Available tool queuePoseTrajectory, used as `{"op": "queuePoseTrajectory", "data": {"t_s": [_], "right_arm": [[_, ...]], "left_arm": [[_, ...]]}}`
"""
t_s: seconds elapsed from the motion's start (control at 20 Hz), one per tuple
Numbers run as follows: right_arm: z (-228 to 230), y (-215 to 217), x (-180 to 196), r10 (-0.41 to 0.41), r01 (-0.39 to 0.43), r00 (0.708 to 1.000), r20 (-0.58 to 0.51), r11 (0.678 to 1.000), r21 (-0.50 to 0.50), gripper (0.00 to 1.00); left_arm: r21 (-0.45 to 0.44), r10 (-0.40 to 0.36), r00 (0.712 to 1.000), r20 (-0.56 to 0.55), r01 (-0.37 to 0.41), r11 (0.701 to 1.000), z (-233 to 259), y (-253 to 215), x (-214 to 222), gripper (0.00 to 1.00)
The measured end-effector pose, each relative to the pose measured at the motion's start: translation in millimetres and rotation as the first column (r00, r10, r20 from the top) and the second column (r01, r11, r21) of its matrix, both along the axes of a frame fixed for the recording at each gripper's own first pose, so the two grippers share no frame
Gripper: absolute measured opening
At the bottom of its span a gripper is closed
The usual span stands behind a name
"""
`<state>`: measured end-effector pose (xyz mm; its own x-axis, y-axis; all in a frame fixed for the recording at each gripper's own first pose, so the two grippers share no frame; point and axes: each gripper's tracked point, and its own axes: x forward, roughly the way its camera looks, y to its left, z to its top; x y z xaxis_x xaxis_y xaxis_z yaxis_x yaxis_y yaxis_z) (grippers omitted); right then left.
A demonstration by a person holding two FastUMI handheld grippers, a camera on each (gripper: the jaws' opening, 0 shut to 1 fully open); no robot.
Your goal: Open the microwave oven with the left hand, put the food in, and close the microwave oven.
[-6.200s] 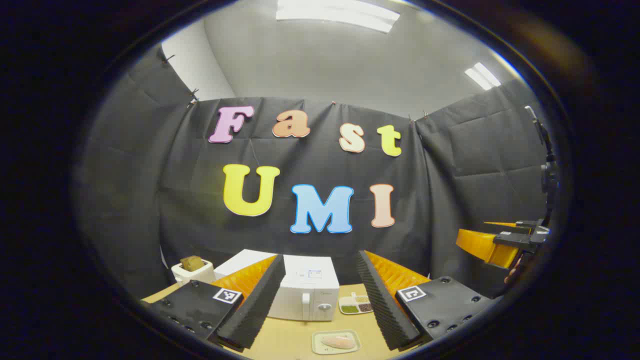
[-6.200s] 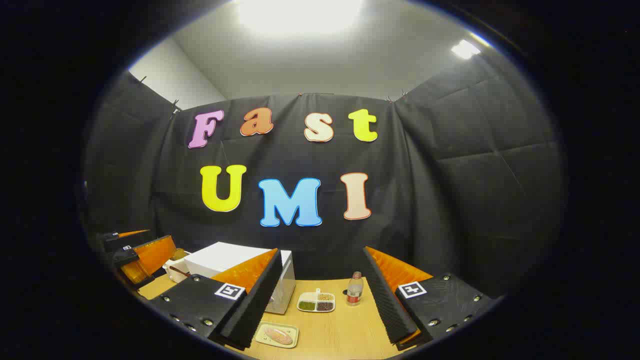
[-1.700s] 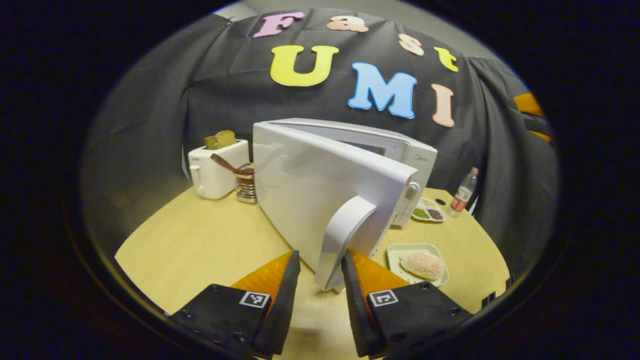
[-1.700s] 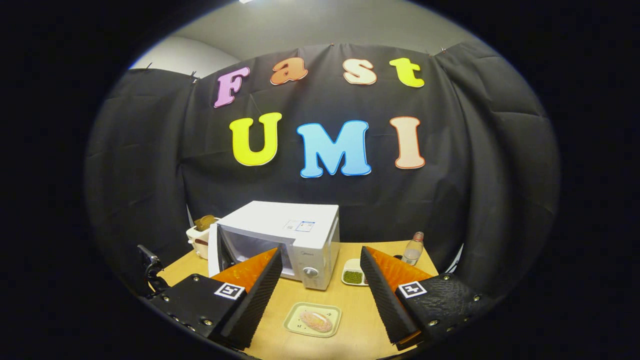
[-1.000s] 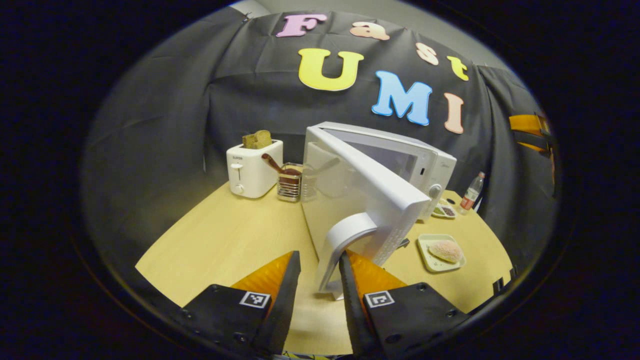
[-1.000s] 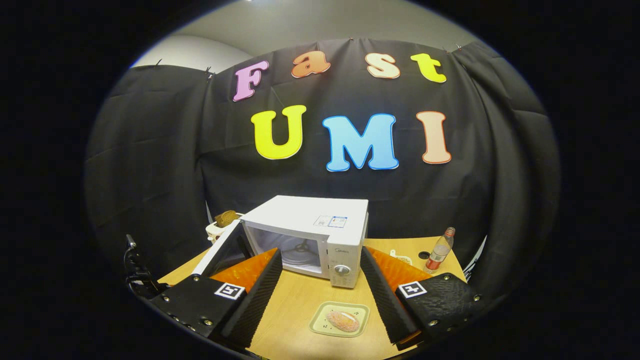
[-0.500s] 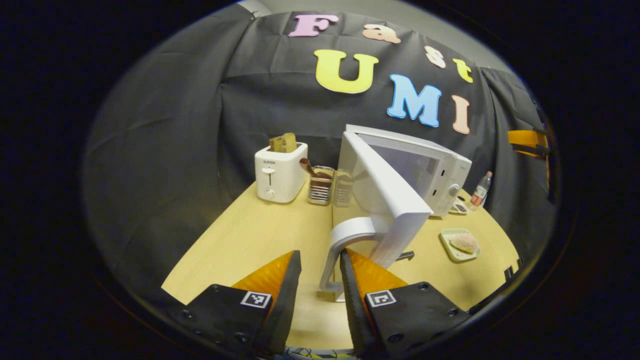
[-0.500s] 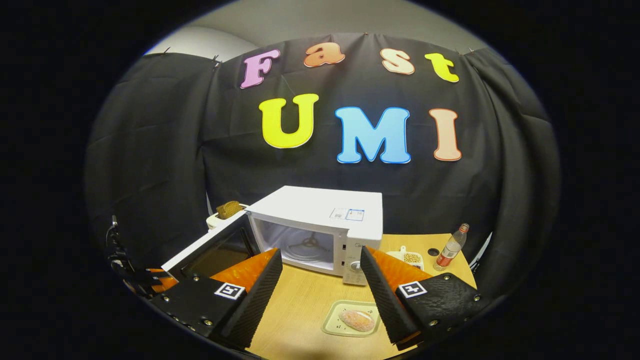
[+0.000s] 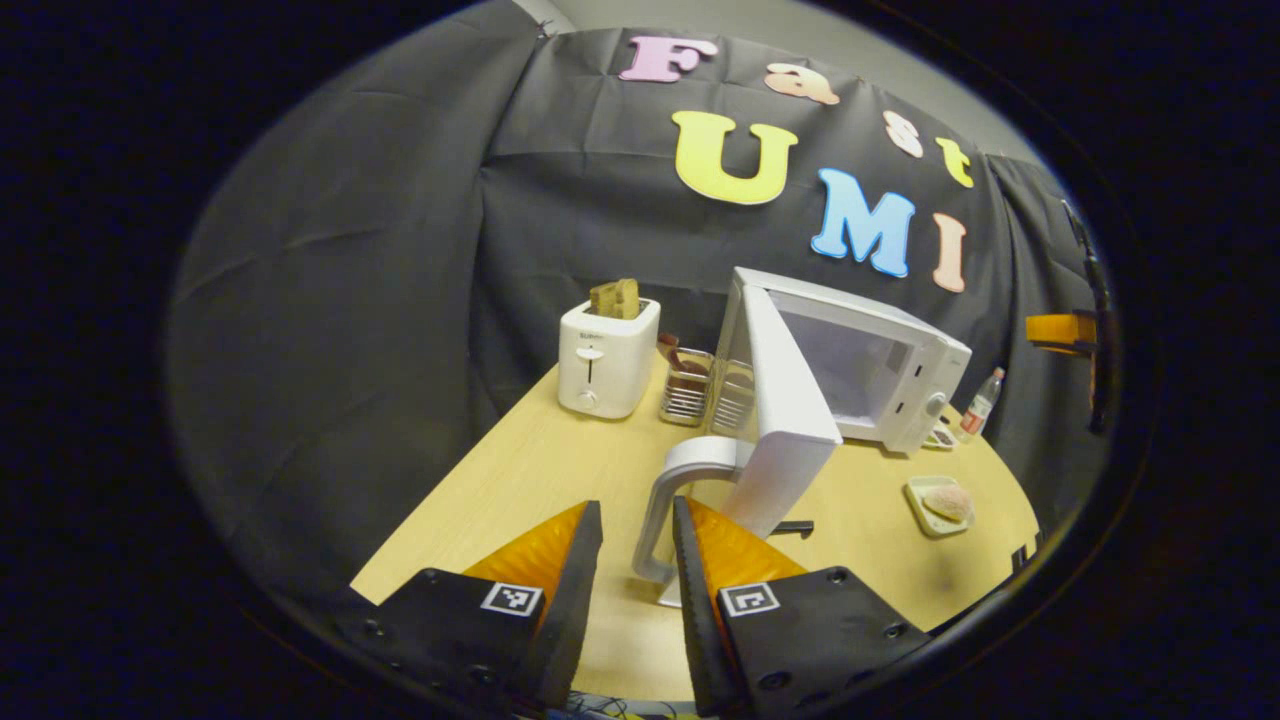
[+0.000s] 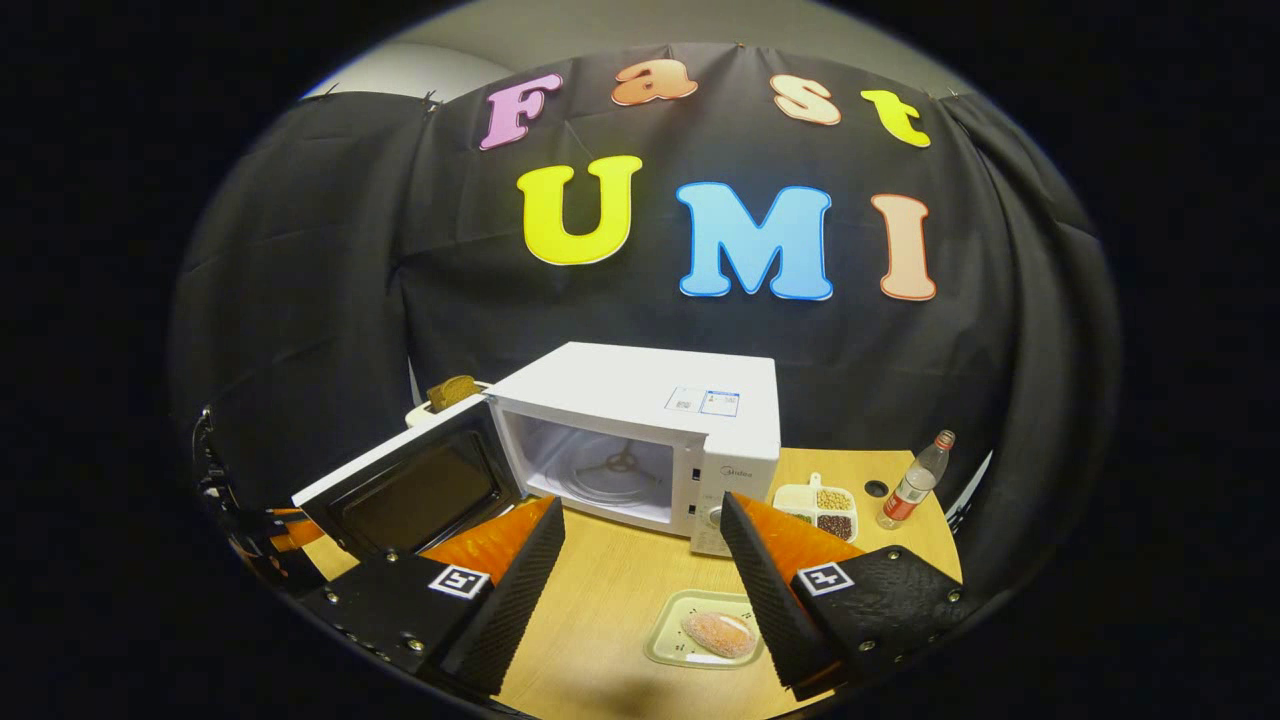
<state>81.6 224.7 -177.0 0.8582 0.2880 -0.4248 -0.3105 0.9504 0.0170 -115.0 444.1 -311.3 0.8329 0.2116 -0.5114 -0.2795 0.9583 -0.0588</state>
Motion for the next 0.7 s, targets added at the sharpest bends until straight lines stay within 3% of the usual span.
{"op": "queuePoseTrajectory", "data": {"t_s": [0.2,0.25,0.35,0.5,0.7], "right_arm": [[-37,-21,5,0.052,-0.052,0.995,-0.088,0.999,-0.005,0.96],[-48,-26,5,0.081,-0.081,0.989,-0.122,0.997,0.011,0.96],[-70,-39,7,0.107,-0.103,0.978,-0.180,0.994,0.031,0.96],[-111,-60,12,0.149,-0.155,0.954,-0.260,0.988,-0.001,0.96],[-169,-81,6,0.219,-0.269,0.900,-0.376,0.959,-0.086,0.96]], "left_arm": [[0.037,0.085,0.993,0.082,-0.088,0.995,47,-6,-18,0.51],[0.037,0.108,0.988,0.112,-0.113,0.993,65,-12,-22,0.58],[0.055,0.123,0.974,0.189,-0.136,0.989,102,-32,-24,0.60],[0.101,0.107,0.958,0.265,-0.138,0.985,147,-67,-17,0.96],[0.069,0.083,0.936,0.341,-0.113,0.991,188,-130,3,0.94]]}}
